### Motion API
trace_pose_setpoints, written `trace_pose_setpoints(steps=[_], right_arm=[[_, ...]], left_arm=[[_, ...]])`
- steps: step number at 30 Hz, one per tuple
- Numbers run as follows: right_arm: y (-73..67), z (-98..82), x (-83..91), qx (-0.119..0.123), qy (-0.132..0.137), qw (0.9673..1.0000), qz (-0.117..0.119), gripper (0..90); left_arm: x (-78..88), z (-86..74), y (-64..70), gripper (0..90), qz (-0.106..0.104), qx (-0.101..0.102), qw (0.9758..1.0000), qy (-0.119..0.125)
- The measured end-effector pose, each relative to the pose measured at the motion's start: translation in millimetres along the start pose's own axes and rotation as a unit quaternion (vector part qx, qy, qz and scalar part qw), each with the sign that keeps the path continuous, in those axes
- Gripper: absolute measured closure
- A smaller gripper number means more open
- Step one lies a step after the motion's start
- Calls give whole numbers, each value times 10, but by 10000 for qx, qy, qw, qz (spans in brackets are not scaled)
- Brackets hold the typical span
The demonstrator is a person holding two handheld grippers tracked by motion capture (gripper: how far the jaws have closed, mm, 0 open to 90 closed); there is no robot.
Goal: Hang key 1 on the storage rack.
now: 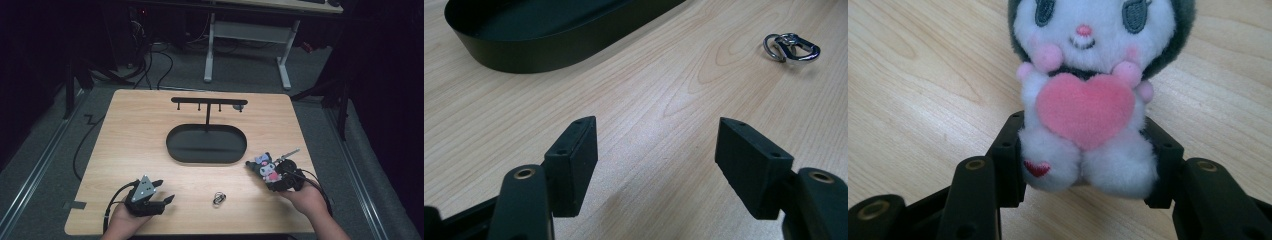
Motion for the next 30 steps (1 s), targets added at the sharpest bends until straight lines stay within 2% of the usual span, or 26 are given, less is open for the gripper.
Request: trace_pose_setpoints(steps=[1,6,17,30], right_arm=[[6,4,28,-56,49,10000,60,483],[-5,6,100,-27,63,9999,115,484],[-28,97,341,24,201,9997,151,484],[-78,228,489,16,307,9993,211,483]], left_arm=[[0,0,1,343,5,-5,10000,1],[0,1,2,343,12,-12,10000,3],[1,4,-4,343,37,-2,10000,21],[20,4,-16,342,56,40,10000,50]])
Point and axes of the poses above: each handheld gripper's, and its own axes: x roughly backward along the jaws, z roughly out of its top, y roughly to its right, the point moved 6 cm from there along -x, roughly forward along the jaws, and after that the axes turned 9 degrees about -z, right-handed, at the moved point
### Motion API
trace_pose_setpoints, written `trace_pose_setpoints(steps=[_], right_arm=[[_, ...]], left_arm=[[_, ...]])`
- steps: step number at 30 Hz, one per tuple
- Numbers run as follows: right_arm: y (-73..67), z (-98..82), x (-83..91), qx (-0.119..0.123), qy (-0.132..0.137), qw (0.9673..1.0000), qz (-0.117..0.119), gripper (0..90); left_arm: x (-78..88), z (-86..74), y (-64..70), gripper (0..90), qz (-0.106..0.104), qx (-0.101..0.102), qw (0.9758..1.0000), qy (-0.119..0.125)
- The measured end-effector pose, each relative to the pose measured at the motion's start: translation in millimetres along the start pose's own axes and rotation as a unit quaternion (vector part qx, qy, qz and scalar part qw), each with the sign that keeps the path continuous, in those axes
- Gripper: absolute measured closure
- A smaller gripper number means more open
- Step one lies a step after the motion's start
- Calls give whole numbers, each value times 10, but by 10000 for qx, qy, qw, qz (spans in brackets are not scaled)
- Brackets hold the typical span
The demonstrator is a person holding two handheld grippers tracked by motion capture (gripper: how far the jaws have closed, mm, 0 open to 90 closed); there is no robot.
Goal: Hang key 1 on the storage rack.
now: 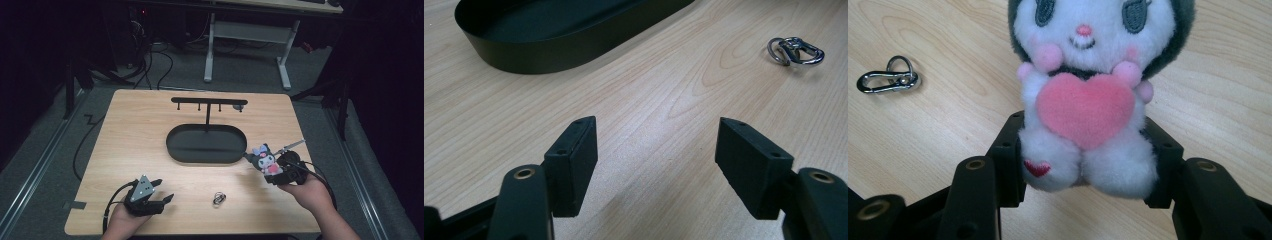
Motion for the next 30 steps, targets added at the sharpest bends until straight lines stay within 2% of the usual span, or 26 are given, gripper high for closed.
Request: trace_pose_setpoints(steps=[7,15,16,21,30], right_arm=[[-23,71,21,32,27,9999,105,483],[-31,188,53,119,76,9999,62,483],[-43,206,68,45,51,10000,69,484],[-32,317,131,102,155,9998,60,483],[-23,485,253,47,300,9995,85,484]], left_arm=[[-13,0,5,342,-1,-16,10000,-5],[-9,2,6,342,-10,-18,10000,1],[-8,2,6,342,-10,-18,10000,3],[-2,4,4,342,-8,-23,10000,7],[1,7,2,342,-14,-48,10000,7]])
Point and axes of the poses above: each handheld gripper's, and its own axes: x roughly backward along the jaws, z roughly out of its top, y roughly to its right, the point moved 6 cm from there along -x, roughly forward along the jaws, and after that the axes turned 9 degrees about -z, right-handed, at the moved point
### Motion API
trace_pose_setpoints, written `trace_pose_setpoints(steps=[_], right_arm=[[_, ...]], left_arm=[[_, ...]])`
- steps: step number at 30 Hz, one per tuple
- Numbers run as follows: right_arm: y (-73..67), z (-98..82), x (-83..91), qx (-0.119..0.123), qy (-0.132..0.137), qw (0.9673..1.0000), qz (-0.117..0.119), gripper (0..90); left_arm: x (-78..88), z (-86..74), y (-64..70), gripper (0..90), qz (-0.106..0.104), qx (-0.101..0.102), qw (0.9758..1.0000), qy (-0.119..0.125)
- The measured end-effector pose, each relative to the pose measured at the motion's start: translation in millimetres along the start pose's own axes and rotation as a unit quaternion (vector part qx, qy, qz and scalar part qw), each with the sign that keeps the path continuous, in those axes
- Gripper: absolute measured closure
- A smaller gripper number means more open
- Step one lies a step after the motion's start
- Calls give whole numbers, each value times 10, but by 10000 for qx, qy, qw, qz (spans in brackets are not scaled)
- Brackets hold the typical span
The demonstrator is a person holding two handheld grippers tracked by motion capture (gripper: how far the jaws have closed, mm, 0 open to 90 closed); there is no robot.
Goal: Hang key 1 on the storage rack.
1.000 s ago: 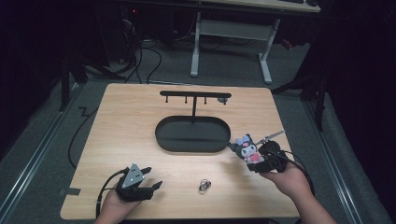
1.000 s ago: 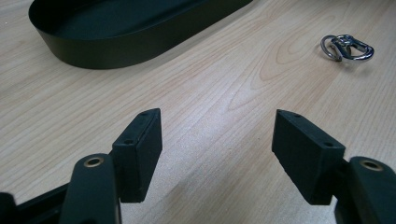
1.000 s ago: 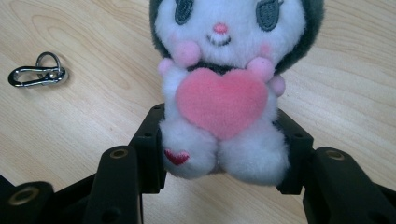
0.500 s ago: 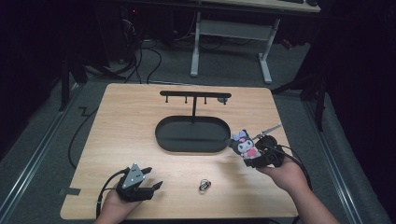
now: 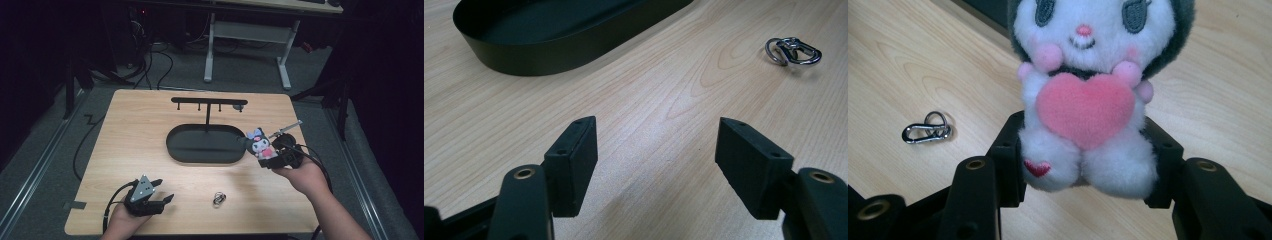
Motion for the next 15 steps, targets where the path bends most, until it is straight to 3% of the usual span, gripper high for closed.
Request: trace_pose_setpoints(steps=[15], right_arm=[[-21,255,115,43,58,10000,31,490]], left_arm=[[-1,-7,-4,342,-5,27,10000,6]])
Point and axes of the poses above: each handheld gripper's, and its own axes: x roughly backward along the jaws, z roughly out of its top, y roughly to its right, the point moved 6 cm from there along -x, roughly forward along the jaws, and after that the axes turned 9 degrees about -z, right-handed, at the moved point
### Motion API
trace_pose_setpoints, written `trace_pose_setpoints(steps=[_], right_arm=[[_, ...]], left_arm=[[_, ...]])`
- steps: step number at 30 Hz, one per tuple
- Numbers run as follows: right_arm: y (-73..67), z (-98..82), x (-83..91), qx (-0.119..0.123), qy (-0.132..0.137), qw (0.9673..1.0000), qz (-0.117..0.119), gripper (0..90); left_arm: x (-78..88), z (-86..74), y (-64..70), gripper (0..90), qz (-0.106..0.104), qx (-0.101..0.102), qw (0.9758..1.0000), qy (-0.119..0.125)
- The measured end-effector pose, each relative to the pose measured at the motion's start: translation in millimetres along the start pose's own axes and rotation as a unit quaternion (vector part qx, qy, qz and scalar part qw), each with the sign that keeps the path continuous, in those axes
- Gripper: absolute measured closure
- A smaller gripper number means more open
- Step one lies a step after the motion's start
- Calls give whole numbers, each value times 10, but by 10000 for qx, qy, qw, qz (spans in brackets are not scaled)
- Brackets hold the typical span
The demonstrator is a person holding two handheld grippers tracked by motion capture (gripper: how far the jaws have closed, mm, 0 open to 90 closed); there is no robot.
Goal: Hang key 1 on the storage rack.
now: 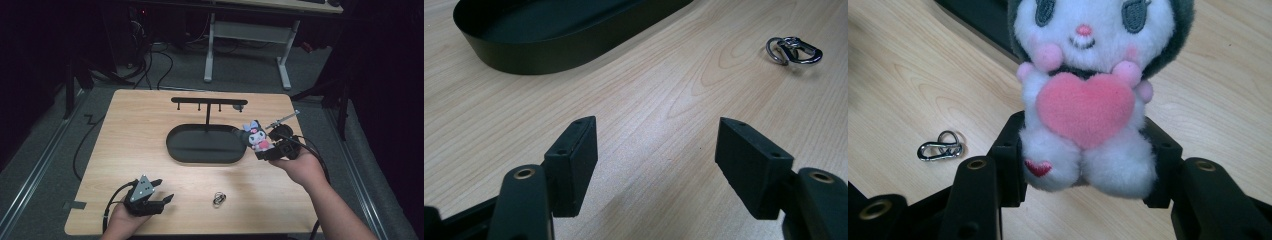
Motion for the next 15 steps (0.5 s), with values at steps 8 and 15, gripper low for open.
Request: trace_pose_setpoints(steps=[8,15], right_arm=[[0,170,95,38,84,10000,4,491],[-27,312,177,45,150,9999,-4,491]], left_arm=[[2,-2,-2,343,0,-5,10000,-14],[1,-4,-2,343,-7,-4,10000,-17]])
Point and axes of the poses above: each handheld gripper's, and its own axes: x roughly backward along the jaws, z roughly out of its top, y roughly to its right, the point moved 6 cm from there along -x, roughly forward along the jaws, and after that the axes turned 9 degrees about -z, right-handed, at the moved point
